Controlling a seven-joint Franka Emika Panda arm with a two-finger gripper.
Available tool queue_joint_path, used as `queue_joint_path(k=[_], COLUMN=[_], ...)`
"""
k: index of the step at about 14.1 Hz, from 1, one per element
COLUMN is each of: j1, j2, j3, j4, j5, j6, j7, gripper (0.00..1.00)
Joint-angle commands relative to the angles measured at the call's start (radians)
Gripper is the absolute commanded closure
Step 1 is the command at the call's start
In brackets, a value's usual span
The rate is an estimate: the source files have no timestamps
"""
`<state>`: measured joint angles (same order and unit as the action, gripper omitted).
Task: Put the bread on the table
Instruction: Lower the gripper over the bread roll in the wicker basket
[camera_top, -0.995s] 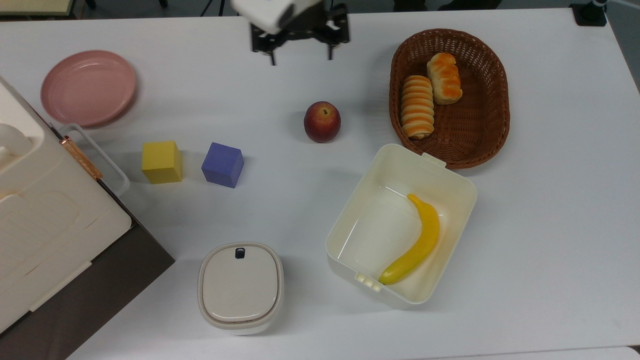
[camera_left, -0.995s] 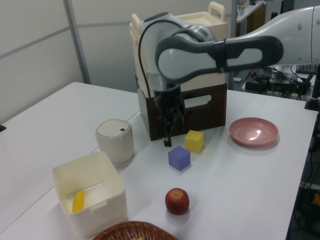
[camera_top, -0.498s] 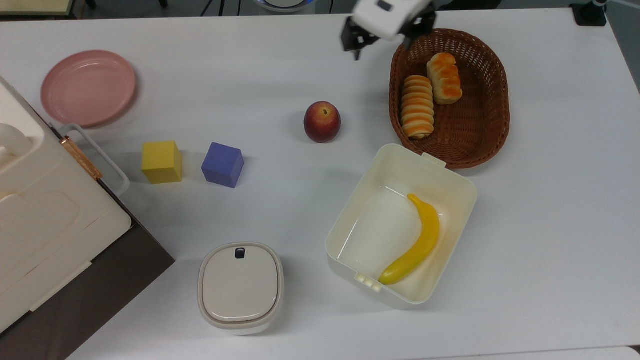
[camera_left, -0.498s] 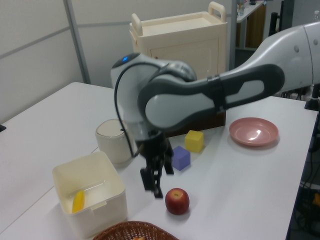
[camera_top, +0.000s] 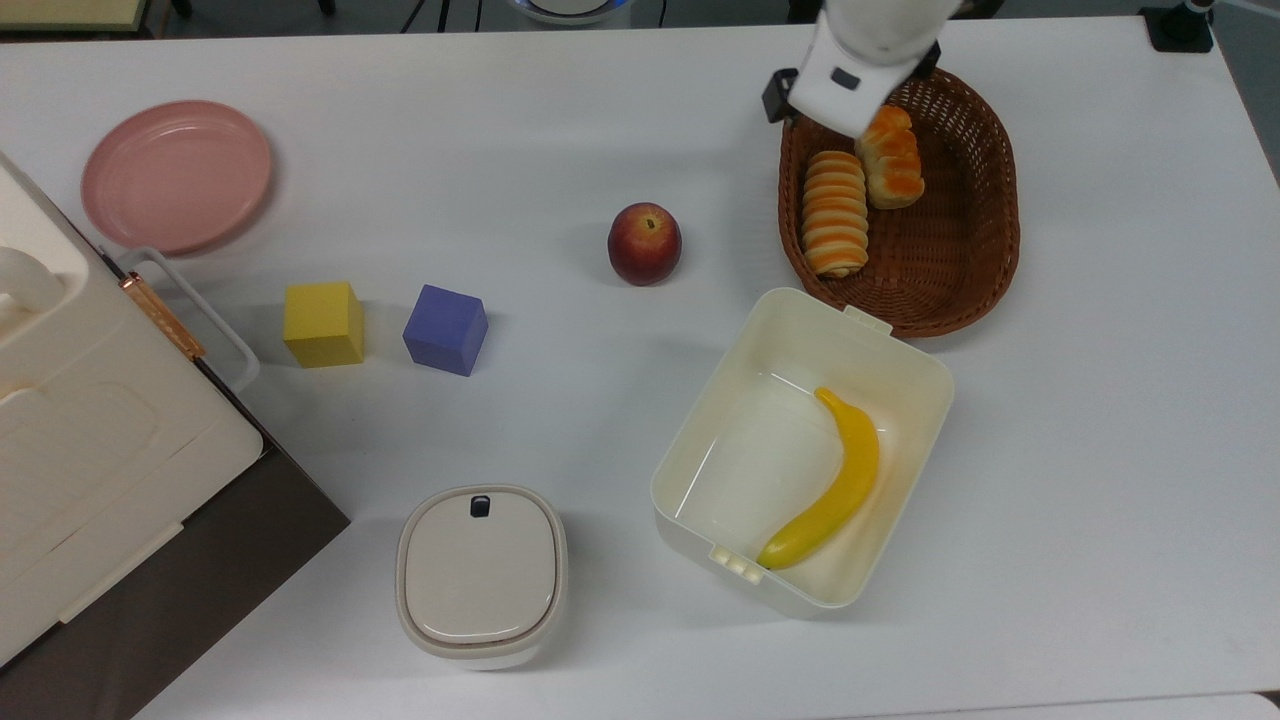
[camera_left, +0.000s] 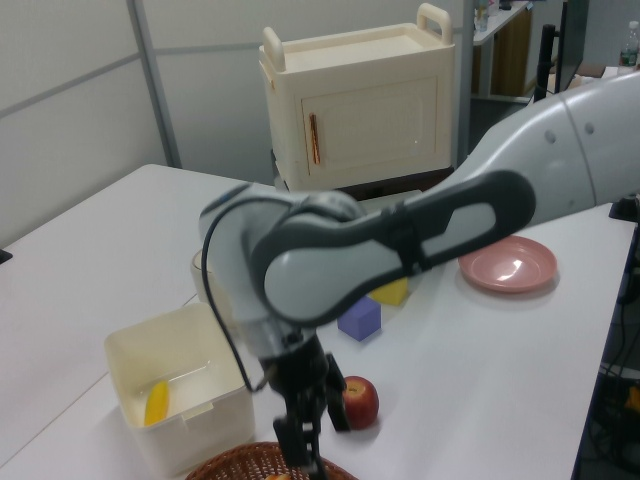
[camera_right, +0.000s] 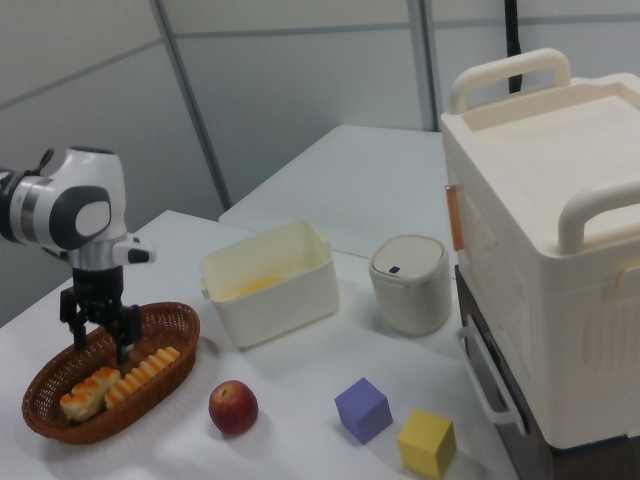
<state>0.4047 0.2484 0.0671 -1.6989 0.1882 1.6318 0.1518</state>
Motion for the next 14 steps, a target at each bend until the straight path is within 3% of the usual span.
queue_joint_path(k=[1,7,14], j1=[0.071,0.152,0.187], j2=[0.048,0.150,0.169], j3=[-0.012,-0.010,0.016], j4=[-0.022,-0.030,-0.024], j5=[0.020,0.022,0.004], j6=[0.022,0.167,0.206], j7=[0.063,0.120,0.173], gripper=[0.00,0.00,0.00])
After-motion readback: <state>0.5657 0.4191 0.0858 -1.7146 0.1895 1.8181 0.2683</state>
